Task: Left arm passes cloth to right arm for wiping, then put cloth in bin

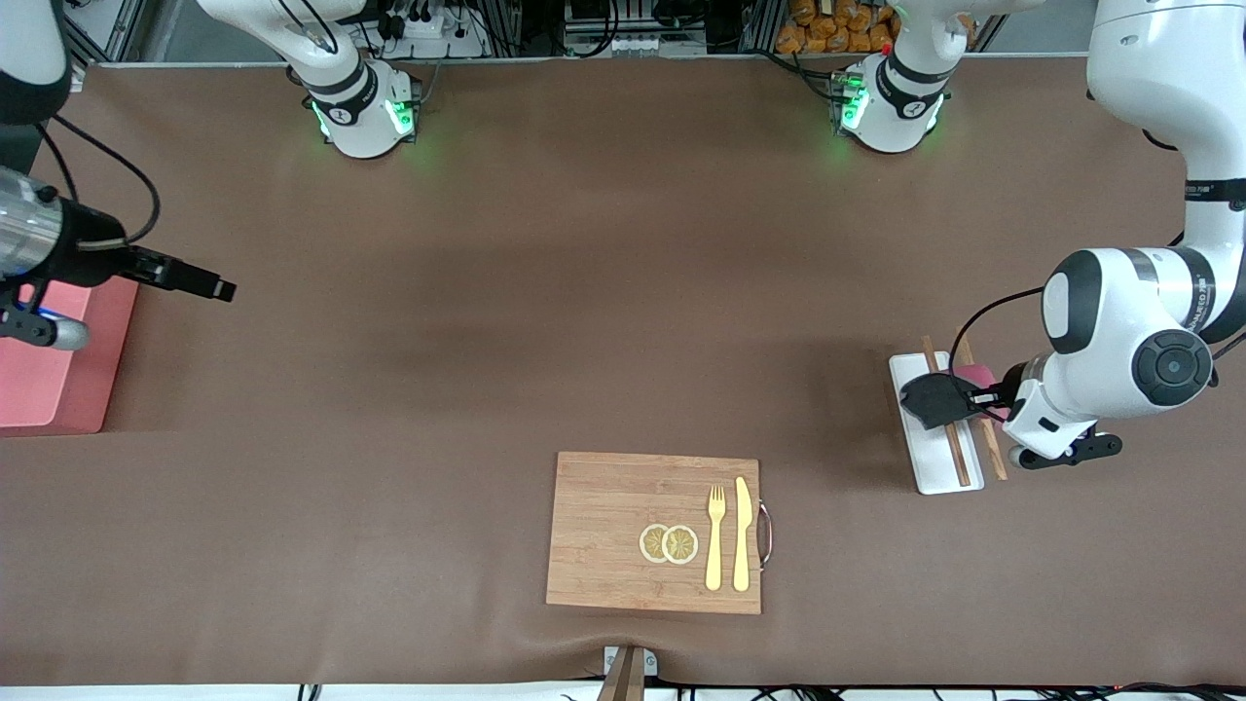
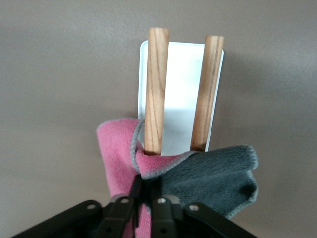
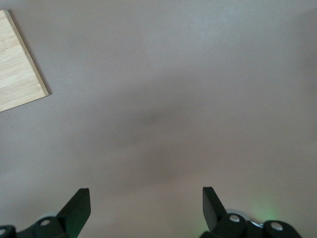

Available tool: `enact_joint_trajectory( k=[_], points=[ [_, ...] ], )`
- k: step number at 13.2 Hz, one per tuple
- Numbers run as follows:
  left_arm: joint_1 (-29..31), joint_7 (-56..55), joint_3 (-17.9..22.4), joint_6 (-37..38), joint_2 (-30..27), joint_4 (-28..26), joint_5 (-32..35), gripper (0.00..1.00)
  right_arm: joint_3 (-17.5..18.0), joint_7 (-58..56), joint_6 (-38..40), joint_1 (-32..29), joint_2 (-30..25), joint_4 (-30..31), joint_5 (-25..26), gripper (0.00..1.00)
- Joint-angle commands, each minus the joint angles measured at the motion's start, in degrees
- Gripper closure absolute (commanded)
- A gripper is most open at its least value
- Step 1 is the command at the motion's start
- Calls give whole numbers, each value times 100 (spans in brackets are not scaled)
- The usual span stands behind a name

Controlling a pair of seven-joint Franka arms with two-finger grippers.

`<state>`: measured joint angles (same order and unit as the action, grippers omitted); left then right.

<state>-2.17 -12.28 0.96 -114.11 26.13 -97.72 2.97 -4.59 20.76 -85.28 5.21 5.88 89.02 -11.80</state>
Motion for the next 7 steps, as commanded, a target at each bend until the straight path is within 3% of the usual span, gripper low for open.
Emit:
enact_joint_trajectory(
  k=[1, 5, 7],
  points=[
    [-38, 59, -8, -24, 51, 43, -7, 100, -24, 759, 38, 286, 1, -34, -103, 0],
    [-73, 59, -43, -6, -89, 43, -15, 100, -24, 1824, 56, 428, 27, -34, -734, 0],
    [24, 59, -350, 73, -379, 25, -190, 100, -24, 2237, 56, 446, 62, -34, -955, 0]
  ],
)
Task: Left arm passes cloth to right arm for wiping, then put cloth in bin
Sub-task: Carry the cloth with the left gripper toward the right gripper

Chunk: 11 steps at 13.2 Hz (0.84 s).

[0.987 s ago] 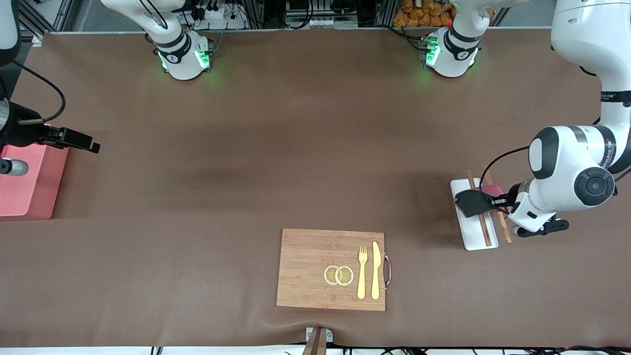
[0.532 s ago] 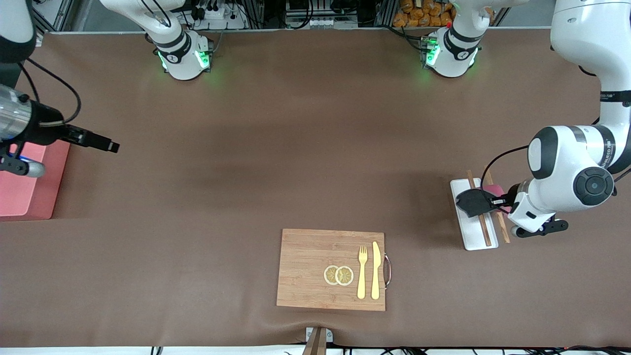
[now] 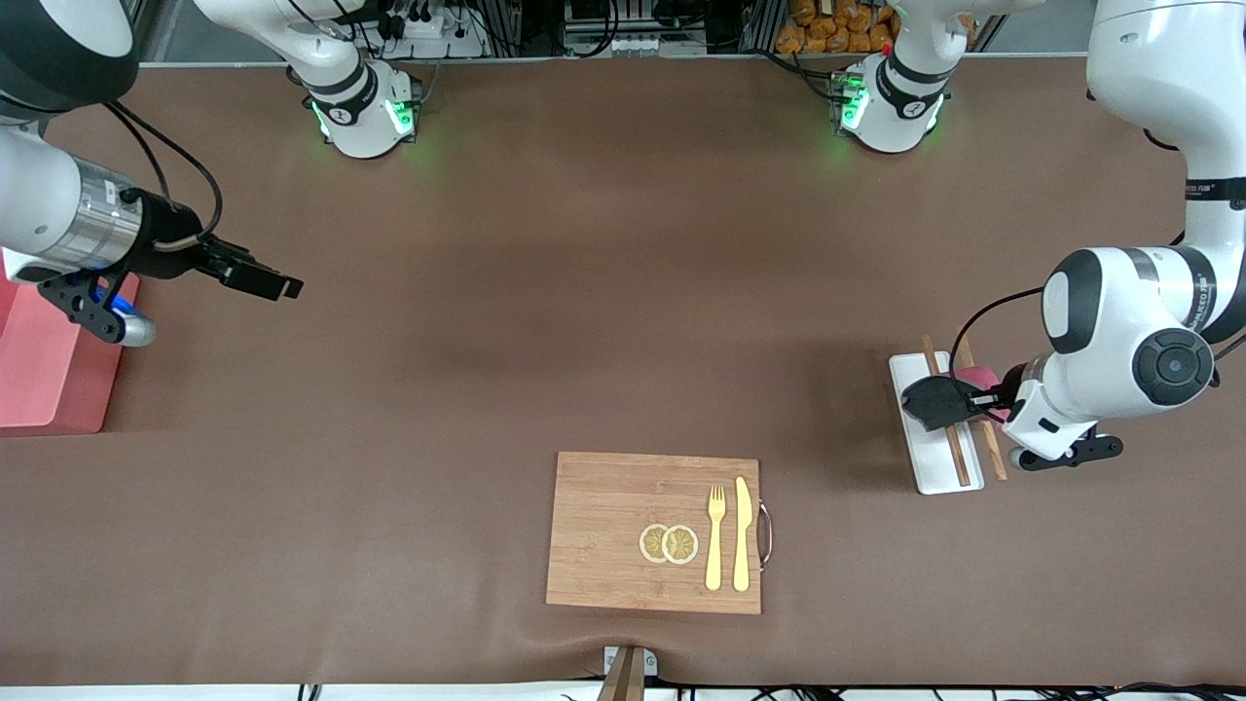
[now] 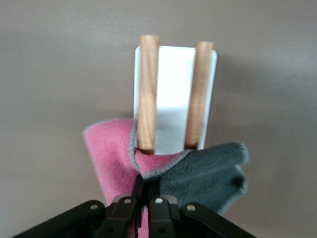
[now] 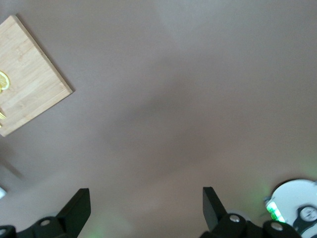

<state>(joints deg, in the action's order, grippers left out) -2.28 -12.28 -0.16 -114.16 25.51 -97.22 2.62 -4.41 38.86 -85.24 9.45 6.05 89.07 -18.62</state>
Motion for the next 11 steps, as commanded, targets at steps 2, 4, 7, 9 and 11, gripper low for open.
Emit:
enact_joint_trajectory(
  k=[2, 4, 7, 9, 11],
  points=[
    [-17, -3, -378, 253, -555, -17, -515, 100, -42, 1102, 52, 4, 45, -48, -693, 0],
    [0, -29, -624, 324, -714, -17, -780, 100, -42, 1797, 52, 48, 45, -48, -1045, 0],
    [-9, -309, -827, 324, -820, 9, -1420, 100, -42, 2903, -18, 363, 220, -56, -1502, 0],
    [-44, -669, -1037, 306, -776, 176, -1772, 100, -42, 3616, -123, 487, 439, -109, -1985, 0],
    [-140, -1239, -1353, 263, -653, 483, -2080, 100, -42, 3978, -307, 531, 615, -100, -2373, 0]
  ],
)
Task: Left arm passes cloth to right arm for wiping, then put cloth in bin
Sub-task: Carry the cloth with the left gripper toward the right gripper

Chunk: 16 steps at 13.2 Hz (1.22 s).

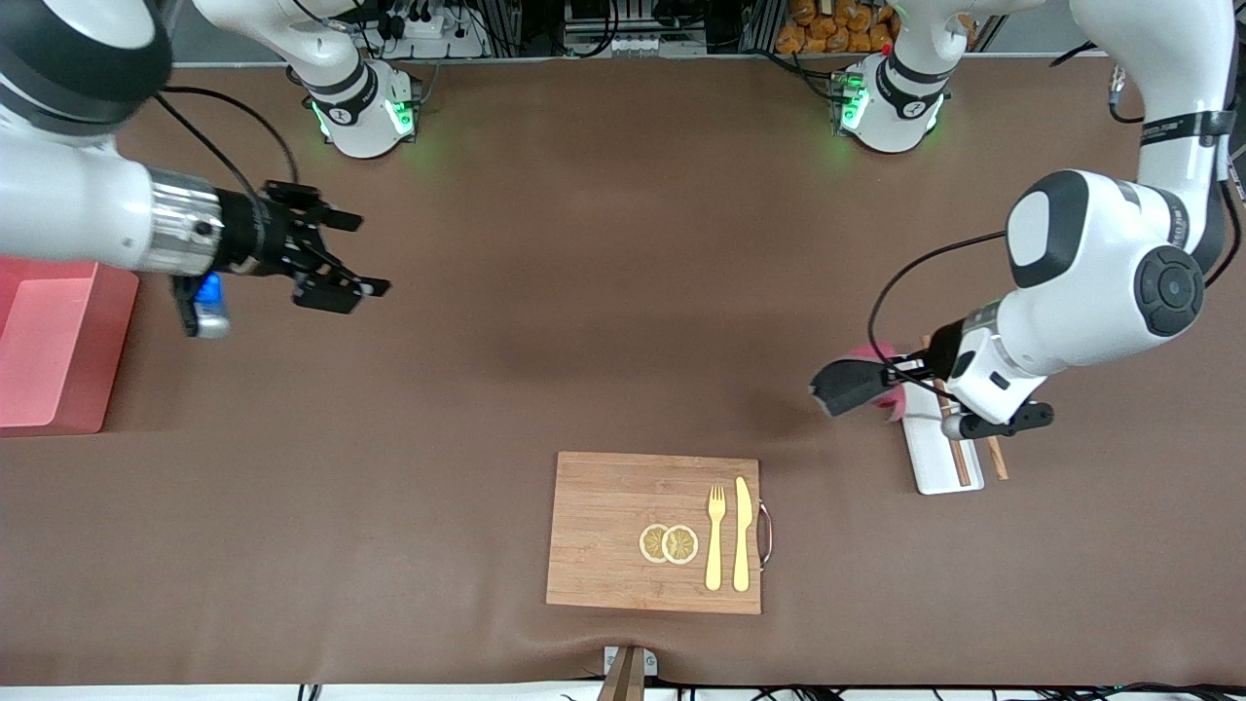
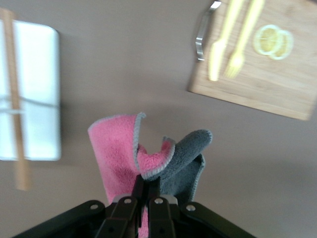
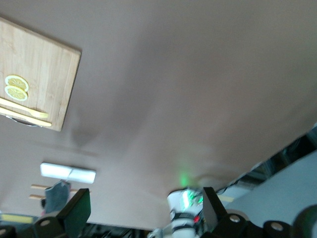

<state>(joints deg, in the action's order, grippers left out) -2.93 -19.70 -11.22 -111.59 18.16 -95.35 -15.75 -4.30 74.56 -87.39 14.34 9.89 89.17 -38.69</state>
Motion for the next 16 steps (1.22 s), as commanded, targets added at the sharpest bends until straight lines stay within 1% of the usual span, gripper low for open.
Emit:
enact_joint_trajectory(
  k=[1, 4, 7, 9, 10, 11, 13, 16],
  points=[
    [-224, -839, -354, -46, 161, 428, -262, 100, -53, 610, -233, 216, 311, -101, -393, 0],
    [-857, -1973, -355, -292, 276, 657, -262, 100, -53, 1016, -796, 648, 531, -75, -393, 0],
    [-1305, -2940, -364, -512, 390, 912, -340, 100, -45, 1200, -1411, 1008, 812, -93, -428, 0],
    [-1622, -3555, -364, -1011, 513, 965, -463, 100, -53, 1289, -1763, 1254, 997, -75, -464, 0],
    [-1763, -3985, -364, -1318, 635, 1027, -647, 100, -45, 1298, -1895, 1351, 1102, -75, -481, 0],
    [-1877, -4285, -364, -1556, 749, 1114, -709, 100, -45, 1394, -2027, 1378, 1225, -101, -534, 0],
    [-2079, -4821, -364, -1969, 969, 1290, -727, 100, -45, 1439, -2282, 1483, 1392, -110, -919, 0],
    [-2378, -5394, -364, -2629, 1137, 1352, -921, 100, -45, 1447, -2677, 1685, 1621, -110, -991, 0]
  ],
)
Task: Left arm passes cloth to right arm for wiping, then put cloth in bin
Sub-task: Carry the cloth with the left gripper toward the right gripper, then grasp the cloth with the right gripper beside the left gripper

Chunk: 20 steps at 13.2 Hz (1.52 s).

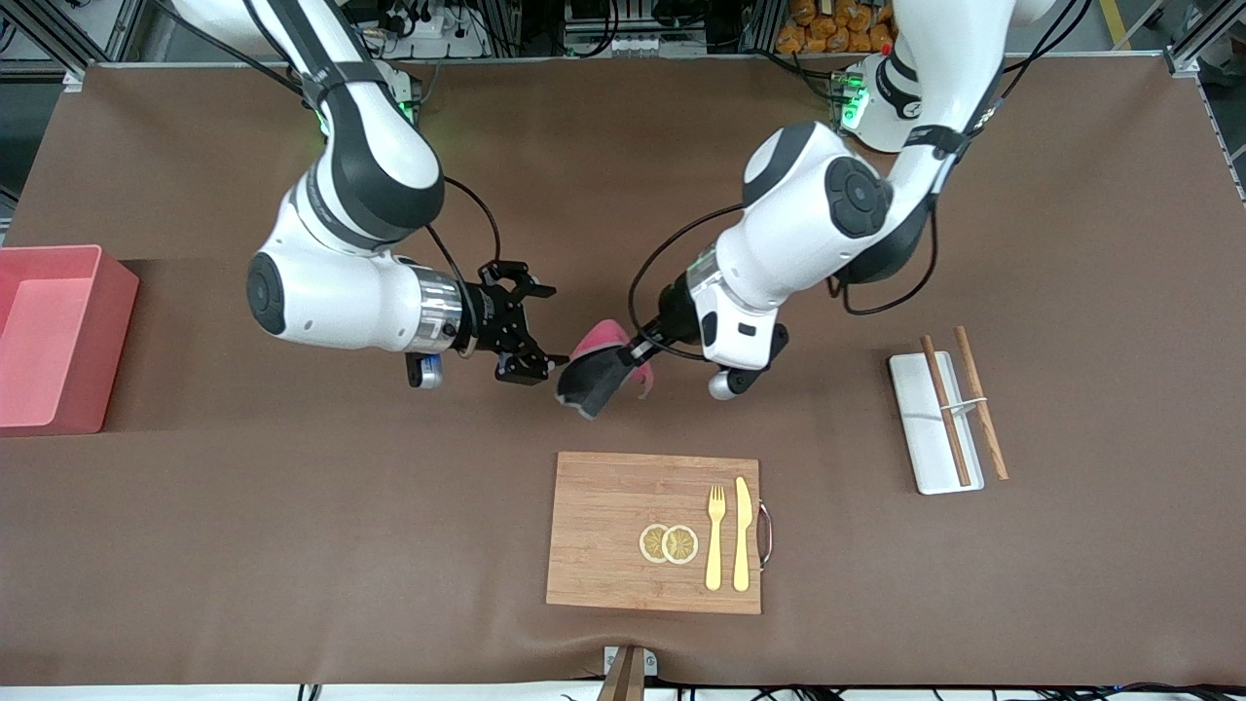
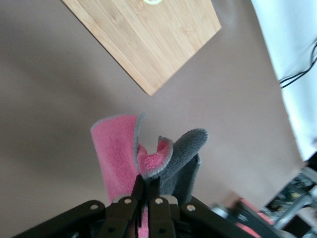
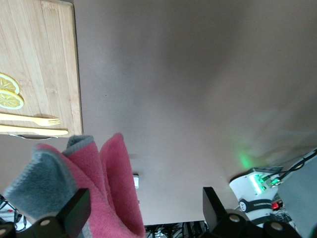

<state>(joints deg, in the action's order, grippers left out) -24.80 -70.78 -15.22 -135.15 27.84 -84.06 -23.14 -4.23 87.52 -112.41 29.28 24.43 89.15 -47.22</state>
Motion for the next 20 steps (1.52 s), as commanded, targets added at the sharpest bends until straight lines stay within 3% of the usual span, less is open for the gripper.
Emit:
enact_joint_trajectory(
  k=[1, 5, 6, 8, 11, 16, 17, 20],
  points=[
    [-218, -365, 37, -397, 221, 233, -190, 100, -52, 151, -377, 288, 237, -99, -139, 0],
    [-359, -542, 28, -820, 336, 250, -305, 100, -52, 108, -1002, 421, 492, -117, -411, 0],
    [-394, -542, 28, -881, 353, 259, -305, 100, -52, 73, -1029, 447, 519, -117, -420, 8],
    [-403, -559, 37, -908, 371, 277, -305, 100, -61, 54, -1108, 473, 519, -108, -411, 53],
    [-403, -568, 37, -908, 371, 285, -305, 100, -61, 28, -1117, 465, 519, -108, -394, 100],
    [-351, -551, 46, -891, 327, 285, -287, 97, -61, -199, -1073, 404, 510, -134, -358, 100],
    [-333, -551, 46, -864, 310, 277, -270, 79, -61, -279, -1056, 360, 502, -134, -358, 100],
    [-315, -551, 98, -786, 222, 268, -191, 13, -69, -603, -916, 245, 510, -143, -332, 100]
  ],
)
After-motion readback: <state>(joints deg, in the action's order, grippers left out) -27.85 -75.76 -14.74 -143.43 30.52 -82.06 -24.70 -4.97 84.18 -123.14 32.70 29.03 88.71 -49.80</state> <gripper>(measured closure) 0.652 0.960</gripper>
